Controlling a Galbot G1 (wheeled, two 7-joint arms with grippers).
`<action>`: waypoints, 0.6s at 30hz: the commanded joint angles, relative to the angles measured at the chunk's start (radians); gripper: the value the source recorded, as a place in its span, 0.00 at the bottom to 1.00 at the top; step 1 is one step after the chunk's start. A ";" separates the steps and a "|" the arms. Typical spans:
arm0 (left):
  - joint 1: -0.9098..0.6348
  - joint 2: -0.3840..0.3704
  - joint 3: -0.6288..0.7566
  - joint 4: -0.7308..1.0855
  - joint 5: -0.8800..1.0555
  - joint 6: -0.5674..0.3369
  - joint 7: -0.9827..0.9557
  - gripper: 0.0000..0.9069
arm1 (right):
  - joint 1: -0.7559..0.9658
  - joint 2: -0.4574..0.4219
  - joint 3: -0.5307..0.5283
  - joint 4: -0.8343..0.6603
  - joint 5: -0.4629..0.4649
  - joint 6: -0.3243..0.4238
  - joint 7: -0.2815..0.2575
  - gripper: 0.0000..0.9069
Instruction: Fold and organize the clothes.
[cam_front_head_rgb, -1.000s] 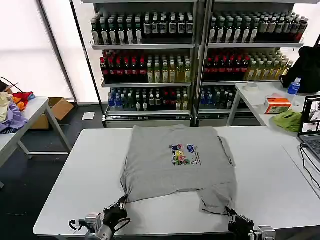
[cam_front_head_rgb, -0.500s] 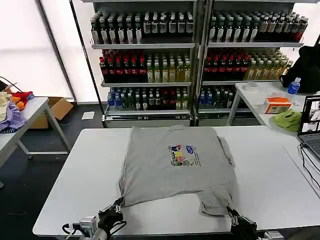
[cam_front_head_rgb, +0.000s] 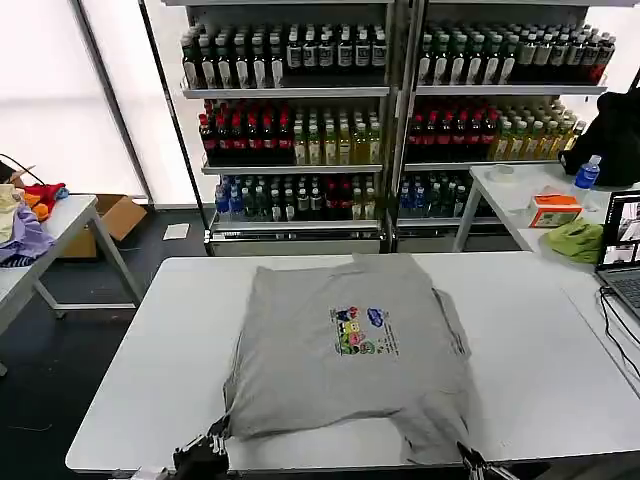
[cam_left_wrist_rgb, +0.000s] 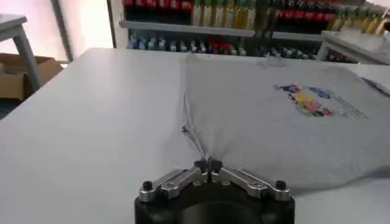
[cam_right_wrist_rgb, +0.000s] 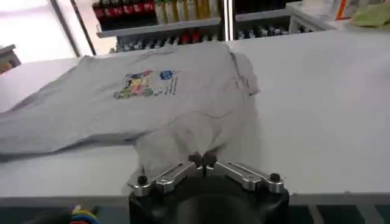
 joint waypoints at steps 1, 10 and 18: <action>0.132 0.014 -0.030 -0.104 0.008 0.003 -0.003 0.01 | -0.112 0.001 0.001 0.055 -0.025 0.060 -0.011 0.00; -0.218 0.109 -0.066 -0.011 -0.244 0.047 0.002 0.01 | 0.323 -0.019 -0.002 -0.038 0.127 0.032 0.033 0.00; -0.527 0.121 -0.014 0.179 -0.339 0.069 0.061 0.01 | 0.681 -0.036 -0.077 -0.193 0.165 -0.010 0.105 0.00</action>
